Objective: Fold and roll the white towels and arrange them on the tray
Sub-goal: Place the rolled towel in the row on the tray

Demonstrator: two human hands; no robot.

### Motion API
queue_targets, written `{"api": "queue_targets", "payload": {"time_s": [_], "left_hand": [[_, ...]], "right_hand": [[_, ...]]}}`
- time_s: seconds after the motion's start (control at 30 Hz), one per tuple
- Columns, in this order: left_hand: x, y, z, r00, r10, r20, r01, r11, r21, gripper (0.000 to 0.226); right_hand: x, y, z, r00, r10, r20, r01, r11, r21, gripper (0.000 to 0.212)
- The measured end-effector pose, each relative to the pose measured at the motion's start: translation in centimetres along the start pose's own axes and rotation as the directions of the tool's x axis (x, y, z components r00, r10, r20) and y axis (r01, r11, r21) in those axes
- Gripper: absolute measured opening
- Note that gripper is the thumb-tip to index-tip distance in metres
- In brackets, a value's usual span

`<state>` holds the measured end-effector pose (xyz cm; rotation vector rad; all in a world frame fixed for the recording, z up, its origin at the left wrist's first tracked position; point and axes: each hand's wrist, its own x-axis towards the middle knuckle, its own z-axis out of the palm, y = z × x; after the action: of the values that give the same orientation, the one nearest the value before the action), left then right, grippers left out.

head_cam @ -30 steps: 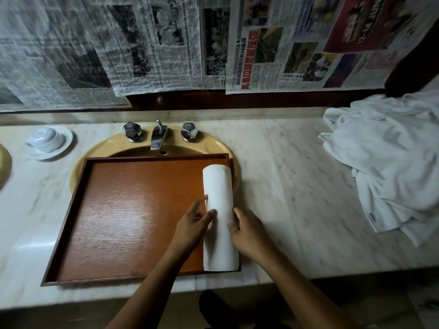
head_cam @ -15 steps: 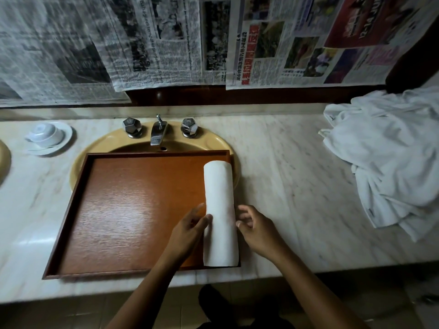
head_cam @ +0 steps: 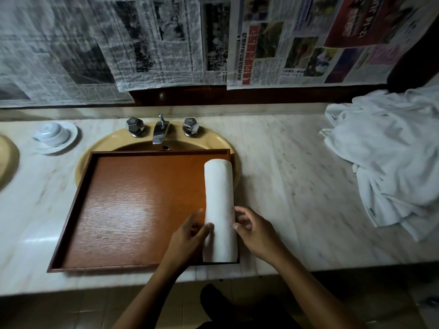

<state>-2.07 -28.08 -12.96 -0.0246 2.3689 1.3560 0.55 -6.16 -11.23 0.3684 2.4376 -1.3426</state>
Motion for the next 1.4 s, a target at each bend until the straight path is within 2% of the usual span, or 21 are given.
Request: {"api": "queue_targets", "payload": {"time_s": [0.2,0.37,0.57,0.7,0.87,0.93,1.03,1.1,1.2,1.3,1.4], "left_hand": [[2.1,2.4,0.0,0.98,0.142,-0.139,-0.122,0.982,0.142,0.052],[3.4,5.8,0.2,0.937,0.282,-0.205,-0.248,0.952,0.179,0.042],[6.5,12.4,5.4,0.904,0.389,-0.179,-0.353,0.913,0.204,0.027],[8.9,16.5,10.2,0.897,0.401,-0.185,-0.369,0.911,0.185,0.036],[11.3,22.1,17.0,0.912,0.372,-0.174,-0.352,0.926,0.136,0.03],[12.2,23.8,19.0,0.915,0.367,-0.17,-0.35,0.929,0.122,0.029],[13.6,26.2,22.4,0.917,0.375,-0.14,-0.363,0.926,0.1,0.028],[14.3,27.8,24.6,0.919,0.381,-0.105,-0.372,0.923,0.093,0.026],[15.1,29.7,27.4,0.923,0.381,-0.051,-0.374,0.922,0.103,0.023],[15.5,31.1,29.4,0.92,0.391,0.014,-0.389,0.911,0.138,0.019],[15.9,32.5,30.3,0.909,0.413,0.056,-0.417,0.897,0.149,0.018]], "right_hand": [[0.3,1.6,-3.6,0.997,-0.015,-0.081,0.018,0.999,0.031,0.039],[0.3,2.8,-7.1,0.98,-0.028,-0.197,0.033,0.999,0.023,0.032],[0.2,5.7,-15.9,0.933,-0.049,-0.358,0.06,0.998,0.022,0.027],[0.9,8.5,-22.8,0.896,-0.076,-0.438,0.08,0.997,-0.008,0.025],[2.6,13.3,-32.8,0.813,-0.124,-0.569,0.056,0.989,-0.136,0.03],[3.8,15.2,-35.9,0.739,-0.17,-0.652,0.016,0.972,-0.235,0.039],[5.6,18.0,-40.8,0.6,-0.17,-0.781,-0.185,0.921,-0.342,0.061],[6.6,19.9,-43.7,0.558,-0.1,-0.824,-0.308,0.897,-0.318,0.07],[7.2,22.3,-46.5,0.597,-0.055,-0.8,-0.312,0.903,-0.295,0.062],[6.6,22.8,-49.0,0.651,-0.118,-0.75,-0.225,0.913,-0.339,0.034],[5.1,21.8,-51.9,0.654,-0.158,-0.74,-0.171,0.922,-0.348,0.021]]}}
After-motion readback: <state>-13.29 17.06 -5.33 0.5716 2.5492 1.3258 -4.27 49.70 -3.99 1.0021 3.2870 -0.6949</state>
